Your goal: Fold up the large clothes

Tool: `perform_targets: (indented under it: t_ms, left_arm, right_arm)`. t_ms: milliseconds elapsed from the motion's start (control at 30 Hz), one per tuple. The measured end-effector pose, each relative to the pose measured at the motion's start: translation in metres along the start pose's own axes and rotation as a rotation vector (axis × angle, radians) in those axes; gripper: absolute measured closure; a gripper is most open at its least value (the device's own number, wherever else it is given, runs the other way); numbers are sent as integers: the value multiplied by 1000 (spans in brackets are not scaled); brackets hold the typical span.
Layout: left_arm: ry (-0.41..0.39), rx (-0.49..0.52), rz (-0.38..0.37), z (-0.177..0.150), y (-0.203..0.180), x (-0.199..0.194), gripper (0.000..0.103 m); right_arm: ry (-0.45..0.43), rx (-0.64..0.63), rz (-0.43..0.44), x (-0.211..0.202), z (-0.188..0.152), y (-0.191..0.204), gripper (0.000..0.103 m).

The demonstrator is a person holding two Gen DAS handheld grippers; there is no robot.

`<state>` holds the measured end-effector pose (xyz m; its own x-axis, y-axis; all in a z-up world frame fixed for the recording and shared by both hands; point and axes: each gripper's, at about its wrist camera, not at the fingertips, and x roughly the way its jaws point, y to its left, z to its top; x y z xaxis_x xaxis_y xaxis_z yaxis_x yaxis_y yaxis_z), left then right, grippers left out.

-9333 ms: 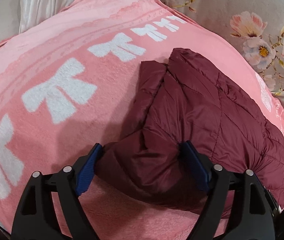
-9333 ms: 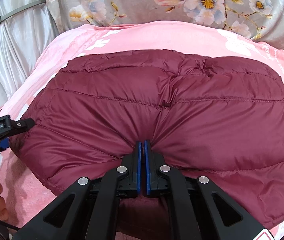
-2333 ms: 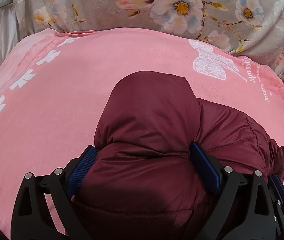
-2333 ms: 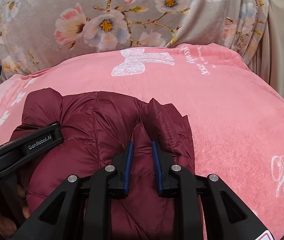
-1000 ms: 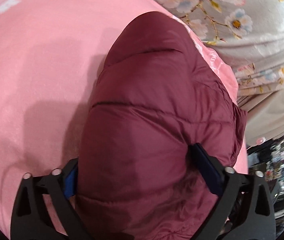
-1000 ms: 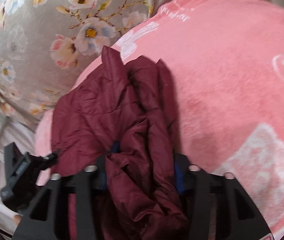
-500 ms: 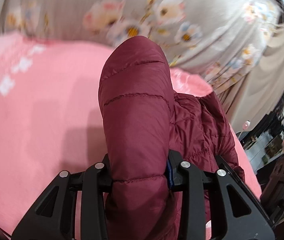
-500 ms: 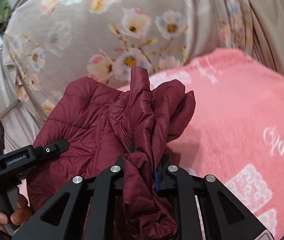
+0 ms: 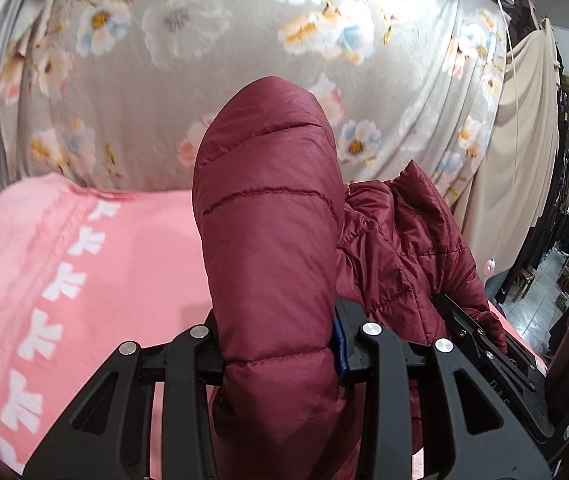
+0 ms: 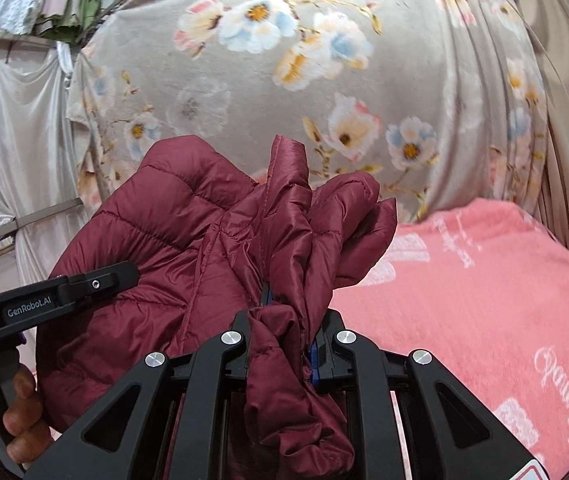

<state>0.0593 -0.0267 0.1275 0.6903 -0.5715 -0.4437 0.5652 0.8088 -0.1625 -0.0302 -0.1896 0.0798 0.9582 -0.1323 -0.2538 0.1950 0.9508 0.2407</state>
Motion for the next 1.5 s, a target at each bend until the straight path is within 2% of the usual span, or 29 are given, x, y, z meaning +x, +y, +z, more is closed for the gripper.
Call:
perform_targets:
  t_ms: [367, 633, 933, 1267, 1500]
  left_arm:
    - [-132, 73, 48, 31, 42, -37, 69]
    - [-202, 126, 46, 43, 73, -30, 69]
    - [-191, 95, 25, 45, 111, 13, 69]
    - [-154, 17, 5, 35, 151, 92, 69]
    - [-70, -24, 13, 10, 173, 152, 69]
  right_arm:
    - [-76, -118, 51, 11, 27, 59, 89]
    - [-96, -168, 69, 40, 33, 86, 88]
    - [-83, -209, 82, 90, 25, 92, 88]
    - [-55, -218, 63, 165, 5, 81, 88]
    - [41, -186, 40, 224, -29, 64, 88]
